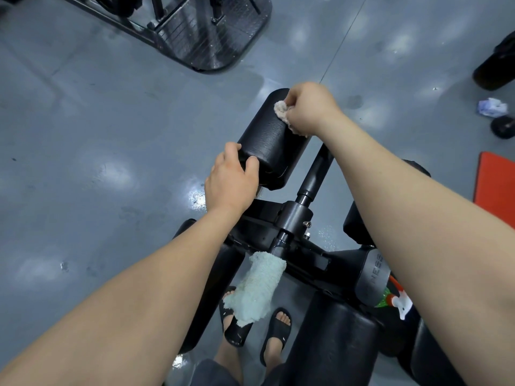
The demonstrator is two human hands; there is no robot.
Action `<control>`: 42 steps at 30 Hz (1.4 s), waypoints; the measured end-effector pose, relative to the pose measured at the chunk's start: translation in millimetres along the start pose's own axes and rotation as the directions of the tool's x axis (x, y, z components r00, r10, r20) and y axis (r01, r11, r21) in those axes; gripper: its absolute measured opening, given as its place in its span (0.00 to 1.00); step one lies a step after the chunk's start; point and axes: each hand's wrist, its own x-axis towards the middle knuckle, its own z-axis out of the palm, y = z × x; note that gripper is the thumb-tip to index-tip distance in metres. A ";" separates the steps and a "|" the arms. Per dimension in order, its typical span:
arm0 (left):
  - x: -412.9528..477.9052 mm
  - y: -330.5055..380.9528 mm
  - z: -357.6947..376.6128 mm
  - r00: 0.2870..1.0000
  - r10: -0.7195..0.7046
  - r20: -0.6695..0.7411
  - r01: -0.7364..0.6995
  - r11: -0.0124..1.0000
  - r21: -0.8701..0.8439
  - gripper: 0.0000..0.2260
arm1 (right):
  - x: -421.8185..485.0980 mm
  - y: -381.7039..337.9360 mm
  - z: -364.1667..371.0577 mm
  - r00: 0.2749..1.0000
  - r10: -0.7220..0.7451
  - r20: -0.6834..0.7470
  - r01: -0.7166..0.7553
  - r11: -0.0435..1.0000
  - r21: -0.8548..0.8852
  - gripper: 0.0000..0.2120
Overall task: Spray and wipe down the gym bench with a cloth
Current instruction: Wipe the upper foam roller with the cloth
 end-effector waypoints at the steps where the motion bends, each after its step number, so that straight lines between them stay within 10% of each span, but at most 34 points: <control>1: 0.5 0.1 0.1 1.000 -0.007 -0.003 0.007 1.000 -0.006 0.16 | -4.3 -1.8 0.9 1.000 -0.020 0.016 0.020 1.000 -0.009 0.15; 17: 7.6 -5.0 5.5 1.000 -0.019 -0.019 0.020 0.997 0.079 0.22 | -62.8 -12.8 43.0 0.935 -0.342 0.092 0.346 0.938 -0.026 0.10; 42: -4.3 -4.0 1.9 0.988 0.133 -0.080 -0.132 0.991 0.009 0.09 | 47.6 36.3 -1.2 0.979 0.085 -0.184 -0.105 0.989 -0.103 0.07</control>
